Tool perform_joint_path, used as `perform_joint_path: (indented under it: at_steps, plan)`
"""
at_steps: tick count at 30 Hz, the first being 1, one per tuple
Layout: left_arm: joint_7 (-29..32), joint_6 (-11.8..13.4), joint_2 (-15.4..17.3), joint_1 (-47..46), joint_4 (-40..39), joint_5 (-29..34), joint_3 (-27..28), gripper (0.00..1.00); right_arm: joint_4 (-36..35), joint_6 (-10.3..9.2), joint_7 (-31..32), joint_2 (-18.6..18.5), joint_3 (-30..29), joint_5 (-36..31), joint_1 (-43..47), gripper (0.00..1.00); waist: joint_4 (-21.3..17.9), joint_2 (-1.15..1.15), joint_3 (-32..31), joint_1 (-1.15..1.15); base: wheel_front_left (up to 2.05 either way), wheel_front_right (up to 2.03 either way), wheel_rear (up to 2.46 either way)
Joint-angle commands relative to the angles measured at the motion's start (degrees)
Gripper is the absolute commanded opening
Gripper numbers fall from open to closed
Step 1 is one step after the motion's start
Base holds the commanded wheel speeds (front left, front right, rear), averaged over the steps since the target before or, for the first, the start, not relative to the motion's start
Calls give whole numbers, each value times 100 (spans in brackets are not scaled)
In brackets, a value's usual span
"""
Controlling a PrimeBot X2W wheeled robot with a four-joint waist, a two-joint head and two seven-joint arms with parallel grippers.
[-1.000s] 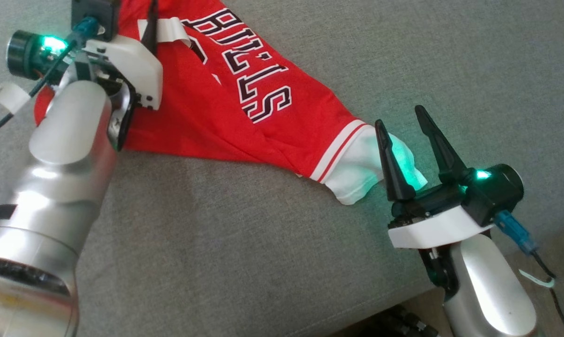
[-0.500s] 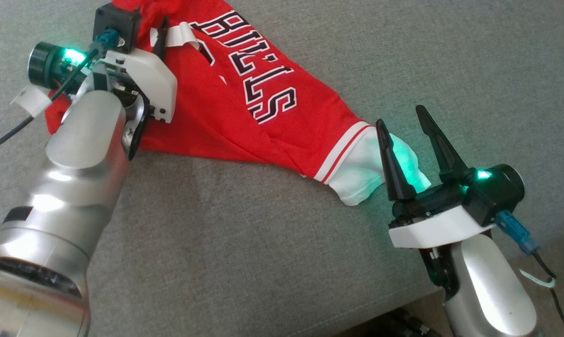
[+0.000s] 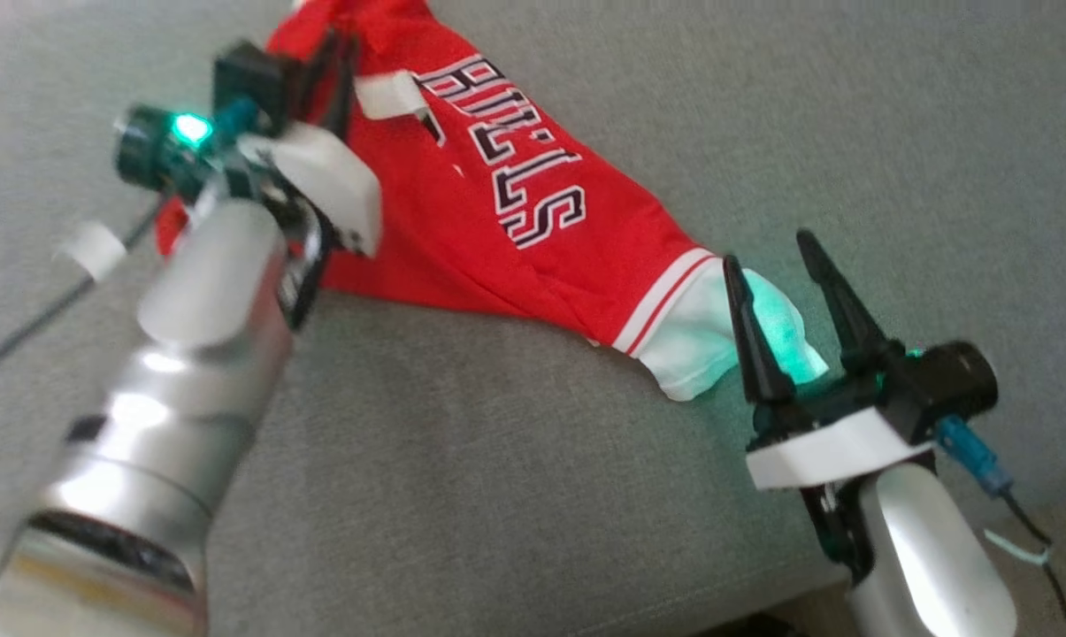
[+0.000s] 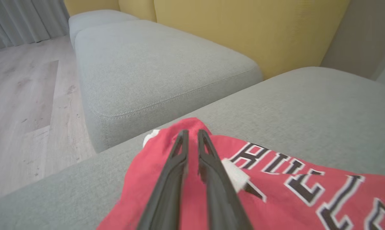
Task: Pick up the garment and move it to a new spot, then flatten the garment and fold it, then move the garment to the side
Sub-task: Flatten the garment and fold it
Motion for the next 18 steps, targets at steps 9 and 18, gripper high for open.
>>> perform_joint_path:
  at_steps: [9, 18]
  plan:
    - [-251, -182, 100, 1456, -1206, -527, 161, 0, -29, -4, -61, -14, -86, -162, 521, 100, 635, 0, -933, 0, 0, 0, 0]
    - [74, 252, 491, 2017, -2343, -493, 152, 15, 5, -4, -61, -14, 72, -200, 503, 100, 706, 0, -972, 0, 0, 0, 0]
